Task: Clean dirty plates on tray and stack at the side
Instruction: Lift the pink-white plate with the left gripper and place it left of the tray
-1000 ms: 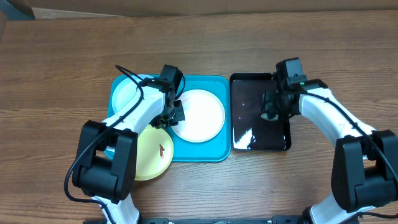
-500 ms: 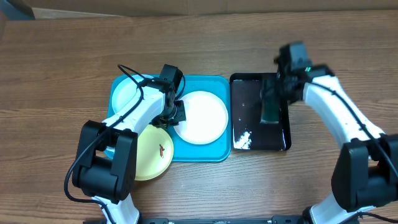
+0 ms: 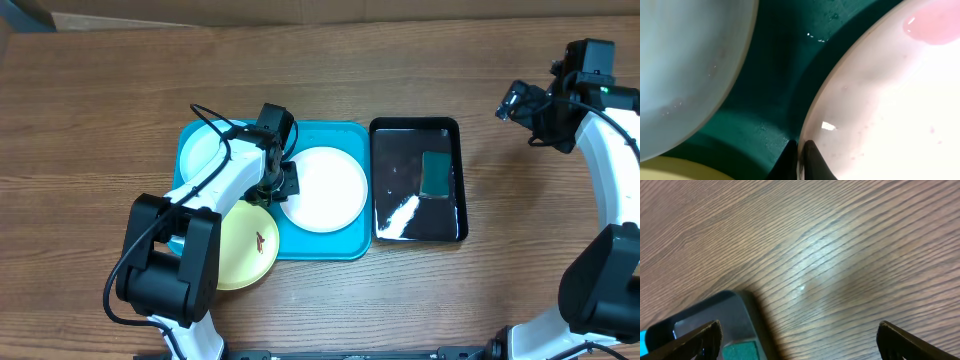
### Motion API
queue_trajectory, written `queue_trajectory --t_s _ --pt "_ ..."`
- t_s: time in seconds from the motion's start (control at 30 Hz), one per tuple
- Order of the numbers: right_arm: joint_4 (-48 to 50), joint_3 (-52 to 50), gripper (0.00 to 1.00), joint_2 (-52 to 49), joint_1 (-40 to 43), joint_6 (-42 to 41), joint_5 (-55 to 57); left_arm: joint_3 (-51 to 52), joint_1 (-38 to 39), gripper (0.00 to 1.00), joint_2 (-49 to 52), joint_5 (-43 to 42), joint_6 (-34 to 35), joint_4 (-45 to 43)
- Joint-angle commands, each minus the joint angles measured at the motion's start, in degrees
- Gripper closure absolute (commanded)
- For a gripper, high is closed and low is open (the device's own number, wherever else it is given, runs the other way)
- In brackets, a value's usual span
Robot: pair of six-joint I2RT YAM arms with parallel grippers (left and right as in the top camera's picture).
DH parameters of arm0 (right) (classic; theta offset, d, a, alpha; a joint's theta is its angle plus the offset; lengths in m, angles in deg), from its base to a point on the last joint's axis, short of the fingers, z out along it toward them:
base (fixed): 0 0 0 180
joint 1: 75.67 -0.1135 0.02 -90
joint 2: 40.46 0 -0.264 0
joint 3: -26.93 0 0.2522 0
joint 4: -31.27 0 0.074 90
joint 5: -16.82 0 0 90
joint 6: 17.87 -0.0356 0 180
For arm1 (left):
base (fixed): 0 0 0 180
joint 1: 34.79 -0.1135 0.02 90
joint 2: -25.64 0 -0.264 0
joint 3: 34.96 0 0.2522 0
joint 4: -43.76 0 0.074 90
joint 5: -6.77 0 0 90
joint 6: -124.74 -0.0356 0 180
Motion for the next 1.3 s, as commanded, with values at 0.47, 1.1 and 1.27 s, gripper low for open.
queue_trajectory --t_s 0.47,1.1,1.27 --pt "0.24 0.55 0.00 0.57 0.22 -0.31 -0.07 -16.52 -5.29 0.96 -1.33 -0.15 -7.43 11.85" --pt "0.24 0.55 0.00 0.57 0.22 -0.31 -0.07 -33.62 4.66 0.96 -1.33 7.48 -10.03 16.15" --pt "0.24 0.55 0.00 0.57 0.22 -0.31 -0.07 -33.62 12.96 0.96 -1.33 20.13 -9.64 14.08"
